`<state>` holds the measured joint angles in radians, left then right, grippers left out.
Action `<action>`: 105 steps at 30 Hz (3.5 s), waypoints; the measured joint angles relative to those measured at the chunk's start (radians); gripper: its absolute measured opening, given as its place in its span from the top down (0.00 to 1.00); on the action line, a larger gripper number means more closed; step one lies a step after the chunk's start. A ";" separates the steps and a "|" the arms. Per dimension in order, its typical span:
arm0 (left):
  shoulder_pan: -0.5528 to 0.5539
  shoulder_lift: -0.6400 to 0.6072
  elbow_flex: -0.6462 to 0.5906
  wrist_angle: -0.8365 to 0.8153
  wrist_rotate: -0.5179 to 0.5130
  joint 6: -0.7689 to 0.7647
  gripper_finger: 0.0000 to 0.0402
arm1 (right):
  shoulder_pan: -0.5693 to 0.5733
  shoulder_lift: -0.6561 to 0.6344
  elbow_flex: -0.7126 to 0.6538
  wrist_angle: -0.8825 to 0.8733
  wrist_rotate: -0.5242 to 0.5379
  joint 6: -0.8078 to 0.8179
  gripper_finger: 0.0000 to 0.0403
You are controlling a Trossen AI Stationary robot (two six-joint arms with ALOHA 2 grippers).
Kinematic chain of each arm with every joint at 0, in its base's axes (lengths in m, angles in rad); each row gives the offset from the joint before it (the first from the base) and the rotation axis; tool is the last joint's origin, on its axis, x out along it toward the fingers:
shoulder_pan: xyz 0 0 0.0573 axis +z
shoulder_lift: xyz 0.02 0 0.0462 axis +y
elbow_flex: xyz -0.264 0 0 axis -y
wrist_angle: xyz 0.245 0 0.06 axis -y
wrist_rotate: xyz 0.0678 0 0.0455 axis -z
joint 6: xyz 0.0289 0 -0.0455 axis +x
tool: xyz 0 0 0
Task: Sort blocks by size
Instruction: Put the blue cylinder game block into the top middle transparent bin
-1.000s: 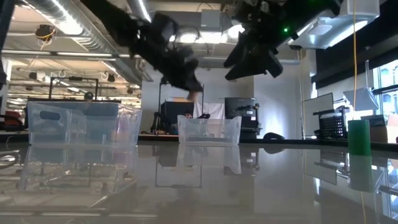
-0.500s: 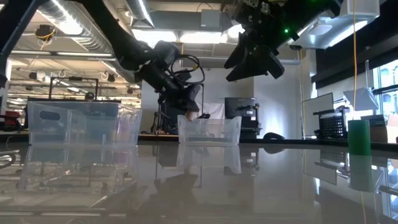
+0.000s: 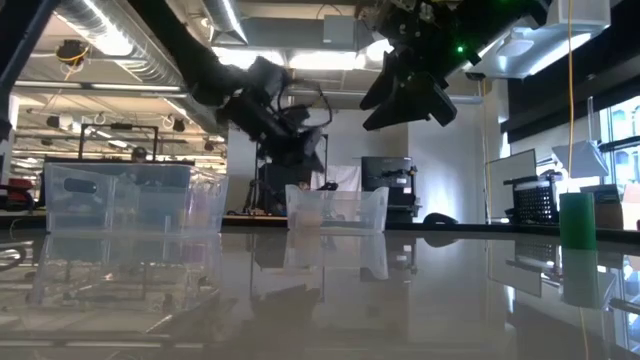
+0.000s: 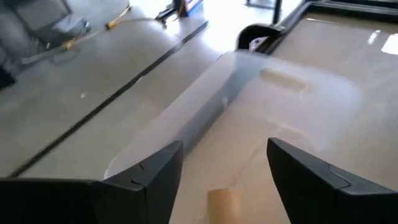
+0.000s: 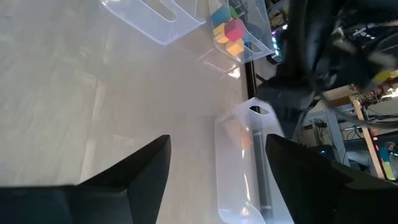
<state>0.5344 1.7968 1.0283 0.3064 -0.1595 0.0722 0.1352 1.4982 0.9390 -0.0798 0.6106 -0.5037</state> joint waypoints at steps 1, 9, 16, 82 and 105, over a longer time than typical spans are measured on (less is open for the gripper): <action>-0.010 -0.023 0.000 -0.018 0.000 0.022 0.42 | 0.000 0.000 0.000 0.000 0.000 0.000 0.33; -0.129 -0.297 0.000 -0.269 0.001 0.125 0.42 | 0.002 0.000 0.000 0.000 0.000 -0.001 0.33; -0.277 -0.506 0.000 -0.537 0.000 0.125 0.42 | 0.002 0.000 0.000 -0.001 0.000 -0.002 0.33; -1.497 -0.530 -0.228 -1.374 0.190 -1.380 0.42 | 0.002 0.000 0.000 -0.007 -0.046 -0.002 0.33; -1.496 -0.531 -0.377 -1.183 0.190 -1.348 0.68 | 0.002 0.000 0.000 0.002 -0.046 -0.002 0.33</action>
<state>-0.9619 1.2655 0.6514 -0.8770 0.0307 -1.2755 0.1371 1.4982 0.9390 -0.0778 0.5644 -0.5056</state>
